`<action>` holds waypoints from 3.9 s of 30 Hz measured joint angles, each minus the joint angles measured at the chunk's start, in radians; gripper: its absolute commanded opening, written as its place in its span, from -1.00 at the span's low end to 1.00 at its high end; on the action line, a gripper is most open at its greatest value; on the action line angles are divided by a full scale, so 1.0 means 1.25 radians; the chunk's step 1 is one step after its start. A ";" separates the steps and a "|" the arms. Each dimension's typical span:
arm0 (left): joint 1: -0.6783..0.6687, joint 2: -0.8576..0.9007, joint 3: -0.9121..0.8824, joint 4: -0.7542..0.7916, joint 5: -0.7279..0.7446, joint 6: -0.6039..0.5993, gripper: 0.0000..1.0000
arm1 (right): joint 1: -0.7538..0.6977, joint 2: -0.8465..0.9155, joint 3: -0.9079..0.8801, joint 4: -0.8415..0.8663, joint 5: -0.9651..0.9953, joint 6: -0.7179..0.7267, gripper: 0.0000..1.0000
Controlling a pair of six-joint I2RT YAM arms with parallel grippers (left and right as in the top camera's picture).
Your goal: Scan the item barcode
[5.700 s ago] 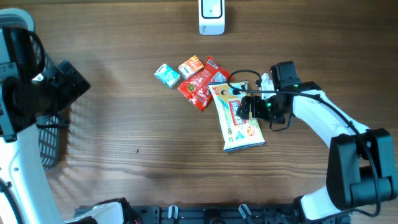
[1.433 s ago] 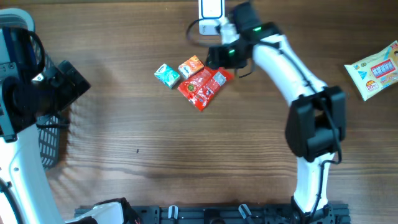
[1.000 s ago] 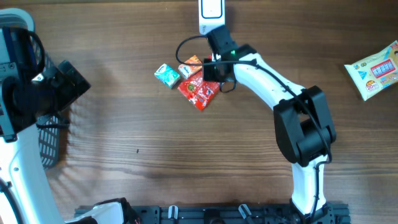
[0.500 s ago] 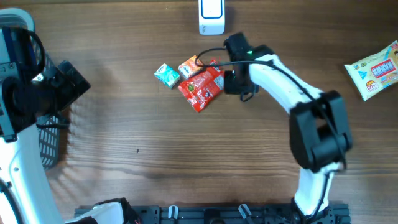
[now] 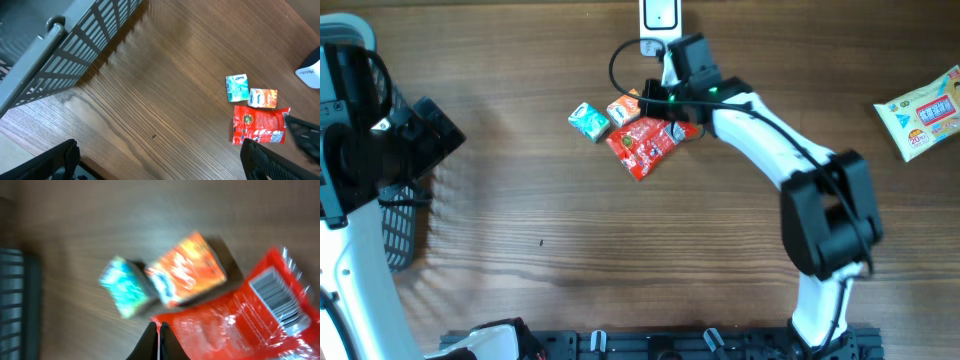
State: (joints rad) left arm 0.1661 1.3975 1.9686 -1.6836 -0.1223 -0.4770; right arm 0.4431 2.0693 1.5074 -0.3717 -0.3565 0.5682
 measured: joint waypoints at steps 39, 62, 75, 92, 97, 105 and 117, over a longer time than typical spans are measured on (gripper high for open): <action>0.000 0.000 0.000 0.000 0.000 0.000 1.00 | -0.176 -0.229 -0.153 -0.328 -0.157 -0.330 -0.90; 0.000 0.000 0.000 0.000 0.000 0.000 1.00 | -0.127 -0.323 -0.219 -0.325 -0.043 -0.229 -0.72; 0.000 0.000 0.000 0.000 0.000 0.000 1.00 | -0.049 -0.242 -0.344 -0.279 -0.070 -0.170 0.02; 0.000 0.000 0.000 0.000 0.000 0.000 1.00 | -0.072 -0.322 -0.424 -0.199 -0.026 -0.121 1.00; 0.000 0.000 0.000 0.000 0.000 0.000 1.00 | -0.076 -0.276 -0.476 -0.113 -0.094 -0.080 0.97; 0.000 0.000 0.000 0.000 0.000 0.000 1.00 | -0.076 -0.254 -0.500 -0.042 -0.128 -0.022 -0.43; 0.000 0.000 0.000 0.000 0.000 0.000 1.00 | -0.076 -0.266 -0.436 -0.177 -0.019 -0.057 -0.91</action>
State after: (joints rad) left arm 0.1661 1.3975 1.9686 -1.6836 -0.1226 -0.4770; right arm 0.3477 1.7367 0.9627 -0.5926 -0.3798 0.4969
